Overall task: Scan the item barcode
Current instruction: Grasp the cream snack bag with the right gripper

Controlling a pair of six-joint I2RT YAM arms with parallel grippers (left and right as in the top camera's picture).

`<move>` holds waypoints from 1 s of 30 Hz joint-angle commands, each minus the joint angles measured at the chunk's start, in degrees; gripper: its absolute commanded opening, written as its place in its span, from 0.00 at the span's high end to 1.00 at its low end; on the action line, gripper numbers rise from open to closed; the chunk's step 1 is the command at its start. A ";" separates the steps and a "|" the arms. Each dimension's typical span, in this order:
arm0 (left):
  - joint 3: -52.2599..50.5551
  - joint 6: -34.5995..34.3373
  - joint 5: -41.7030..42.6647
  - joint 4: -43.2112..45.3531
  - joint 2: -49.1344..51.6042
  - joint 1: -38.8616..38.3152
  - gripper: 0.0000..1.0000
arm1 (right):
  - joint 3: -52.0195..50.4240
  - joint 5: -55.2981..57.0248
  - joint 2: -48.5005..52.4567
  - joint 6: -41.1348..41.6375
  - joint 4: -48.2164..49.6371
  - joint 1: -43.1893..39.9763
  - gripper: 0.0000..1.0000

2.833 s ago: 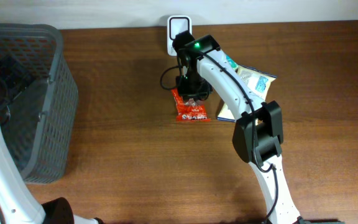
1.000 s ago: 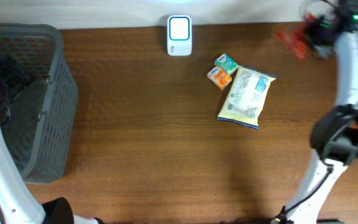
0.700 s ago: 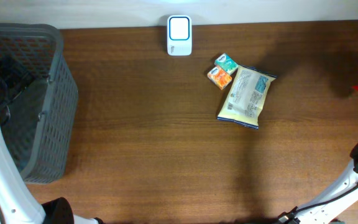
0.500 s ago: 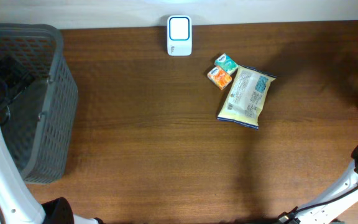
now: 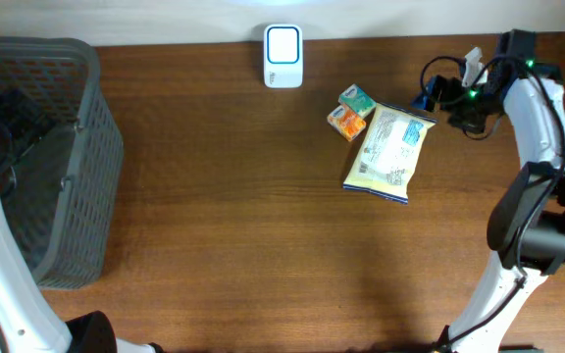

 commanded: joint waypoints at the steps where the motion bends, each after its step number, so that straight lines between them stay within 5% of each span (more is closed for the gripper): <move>1: 0.15 -0.70 -0.24 -0.02 -0.31 0.11 0.01 | -8.55 3.28 0.09 3.63 6.49 0.70 0.01; 2: 0.15 -0.70 -0.24 -0.02 -0.31 0.11 0.01 | -11.47 0.96 0.09 3.61 9.33 1.11 0.00; 6: 0.15 -0.70 -0.24 -0.02 -0.31 0.11 0.01 | -19.80 -2.01 0.09 3.65 19.61 4.20 0.21; 7: 0.15 -0.70 -0.24 -0.02 -0.31 0.11 0.01 | -20.17 -1.97 0.09 3.65 20.33 4.81 0.38; 8: 0.15 -0.70 -0.24 -0.02 -0.31 0.11 0.01 | -20.20 -1.97 0.09 3.65 20.87 5.20 0.84; 9: 0.15 -0.70 -0.24 -0.02 -0.31 0.11 0.01 | -20.15 -1.99 0.09 3.69 21.20 5.18 0.96; 13: 0.15 -0.70 -0.24 -0.02 -0.31 0.11 0.01 | -17.16 1.77 -3.06 5.16 17.20 4.00 0.96; 18: 0.15 -0.70 -0.24 -0.02 -0.31 0.11 0.01 | -13.31 37.07 -21.77 9.11 3.52 6.47 0.96; 21: 0.15 -0.70 -0.24 -0.02 -0.31 0.11 0.01 | -13.49 57.81 -22.60 19.21 -3.61 11.28 0.96; 23: 0.15 -0.70 -0.24 -0.02 -0.31 0.11 0.01 | -13.81 60.00 -20.26 25.94 -5.38 15.47 0.96; 27: 0.15 -0.70 -0.24 -0.02 -0.31 0.11 0.01 | -13.81 51.67 -11.69 25.92 -0.33 25.73 0.96; 30: 0.15 -0.70 -0.24 -0.02 -0.31 0.11 0.01 | -12.28 50.84 -10.75 25.90 2.99 33.53 0.55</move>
